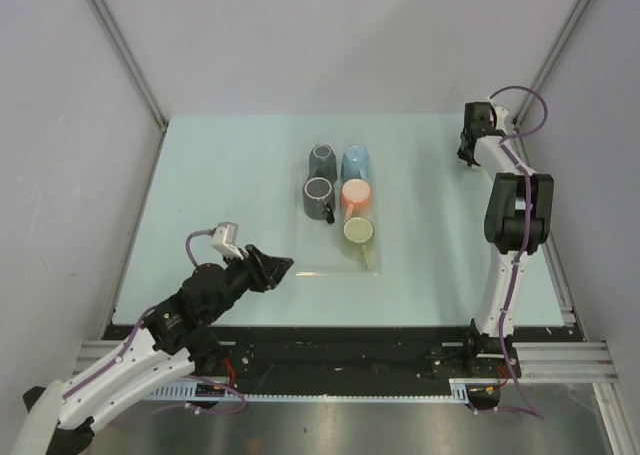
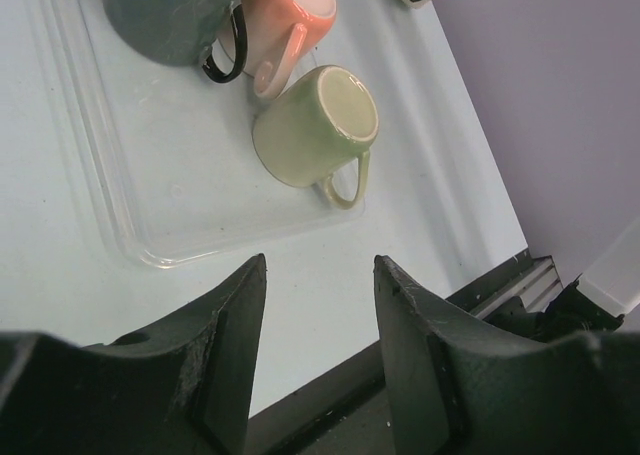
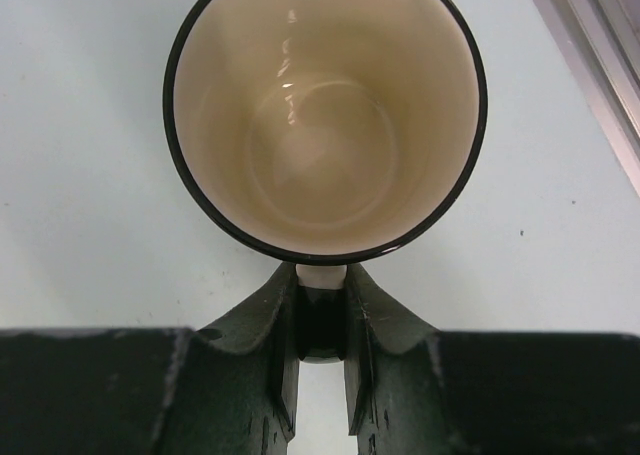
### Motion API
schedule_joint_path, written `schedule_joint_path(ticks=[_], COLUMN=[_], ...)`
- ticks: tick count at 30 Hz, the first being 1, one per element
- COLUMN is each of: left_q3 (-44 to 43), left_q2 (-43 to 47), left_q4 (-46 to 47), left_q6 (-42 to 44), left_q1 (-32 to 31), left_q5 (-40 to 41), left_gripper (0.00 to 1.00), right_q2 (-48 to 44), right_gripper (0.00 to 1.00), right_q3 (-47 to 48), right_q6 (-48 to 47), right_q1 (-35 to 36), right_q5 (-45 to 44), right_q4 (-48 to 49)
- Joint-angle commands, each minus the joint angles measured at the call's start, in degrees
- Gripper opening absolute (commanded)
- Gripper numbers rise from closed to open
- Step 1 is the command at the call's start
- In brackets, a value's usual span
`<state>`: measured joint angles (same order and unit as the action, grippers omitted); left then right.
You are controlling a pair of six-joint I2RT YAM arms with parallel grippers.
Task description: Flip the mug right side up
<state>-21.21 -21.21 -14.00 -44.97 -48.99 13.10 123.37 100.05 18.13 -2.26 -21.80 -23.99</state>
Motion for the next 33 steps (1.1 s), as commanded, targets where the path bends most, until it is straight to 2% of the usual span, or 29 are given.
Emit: schedule_joint_path(ticks=[1,12,18,19,21,22,25,30,33], left_q3=[1.2,0.2,0.6,0.6,0.6,0.4,0.6,0.0,0.1], left_q2=[1.0,-3.4,-3.9,-3.9,-3.9,-3.9,-3.7,-2.3,-0.8], left_q4=[3.1,4.4,4.5,4.5,4.7,4.7,4.5,2.1,1.1], left_q6=[-0.3,0.6,0.2,0.2,0.1,0.1,-0.1,-0.9,-0.9], left_q1=[0.1,0.1,0.1,0.1,0.1,0.1,0.1,0.1,0.1], left_q5=[1.8,2.3,2.5,2.5,2.5,2.5,2.3,2.3,3.0], left_gripper=[0.52,0.52,0.52,0.52,0.52,0.52,0.52,0.52,0.54], right_q2=[2.3,9.6,12.2,12.1,11.4,10.8,8.6,3.8,-2.4], right_gripper=[0.00,0.00,0.02,0.23,0.37,0.47,0.58,0.66,0.69], right_q3=[4.9,14.9,15.9,15.7,15.4,14.5,12.8,9.4,4.2], right_q6=[-1.4,-0.6,0.3,0.8,1.3,1.8,2.4,4.8,7.5], right_q1=[-0.1,-1.0,-1.2,-1.2,-1.2,-1.0,-0.8,-0.4,1.1], right_q5=[-2.0,-1.2,-0.1,-0.2,-0.3,-0.5,-0.7,-0.2,0.4], right_q4=[4.7,1.7,0.5,0.3,0.2,0.4,1.0,0.3,-0.4])
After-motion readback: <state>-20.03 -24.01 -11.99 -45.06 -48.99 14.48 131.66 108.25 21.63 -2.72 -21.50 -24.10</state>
